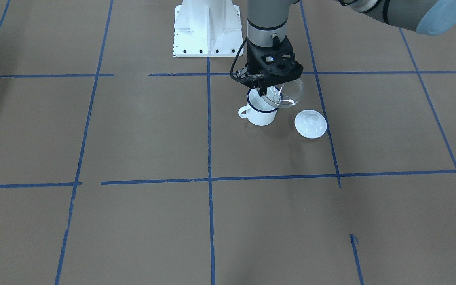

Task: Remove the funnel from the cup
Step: 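Lift the funnel up out of the mug with the left gripper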

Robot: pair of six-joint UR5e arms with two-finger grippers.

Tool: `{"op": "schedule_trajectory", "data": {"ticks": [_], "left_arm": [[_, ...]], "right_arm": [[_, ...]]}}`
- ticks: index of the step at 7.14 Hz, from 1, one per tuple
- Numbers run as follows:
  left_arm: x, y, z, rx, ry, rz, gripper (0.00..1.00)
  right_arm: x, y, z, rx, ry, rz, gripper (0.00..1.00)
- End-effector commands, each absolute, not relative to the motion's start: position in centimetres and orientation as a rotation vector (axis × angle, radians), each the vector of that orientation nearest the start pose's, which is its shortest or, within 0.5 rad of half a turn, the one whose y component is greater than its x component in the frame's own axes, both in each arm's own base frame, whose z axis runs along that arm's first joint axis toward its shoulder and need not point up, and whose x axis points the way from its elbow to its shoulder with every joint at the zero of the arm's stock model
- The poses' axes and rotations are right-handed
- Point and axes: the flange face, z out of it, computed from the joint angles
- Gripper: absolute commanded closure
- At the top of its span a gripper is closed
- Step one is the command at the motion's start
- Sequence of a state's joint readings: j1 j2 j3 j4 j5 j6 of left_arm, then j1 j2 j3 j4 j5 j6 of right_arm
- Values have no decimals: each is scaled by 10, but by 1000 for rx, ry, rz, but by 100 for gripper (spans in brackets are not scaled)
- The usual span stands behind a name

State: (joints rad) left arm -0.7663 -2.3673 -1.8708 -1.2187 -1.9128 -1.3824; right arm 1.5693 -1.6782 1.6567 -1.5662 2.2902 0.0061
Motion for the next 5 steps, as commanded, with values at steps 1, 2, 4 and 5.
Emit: {"op": "schedule_trajectory", "data": {"ticks": [1,2,4,5], "left_arm": [[377,-562,142,104,967,-641,100],[383,-584,163,186,1049,-732,100],[395,-619,214,308,1182,-906,100],[397,-641,242,408,1189,-1017,100]], "right_arm": [[67,-445,670,-19,-719,10,0],[67,-445,670,-19,-719,10,0],[67,-445,670,-19,-719,10,0],[67,-445,670,-19,-719,10,0]]}}
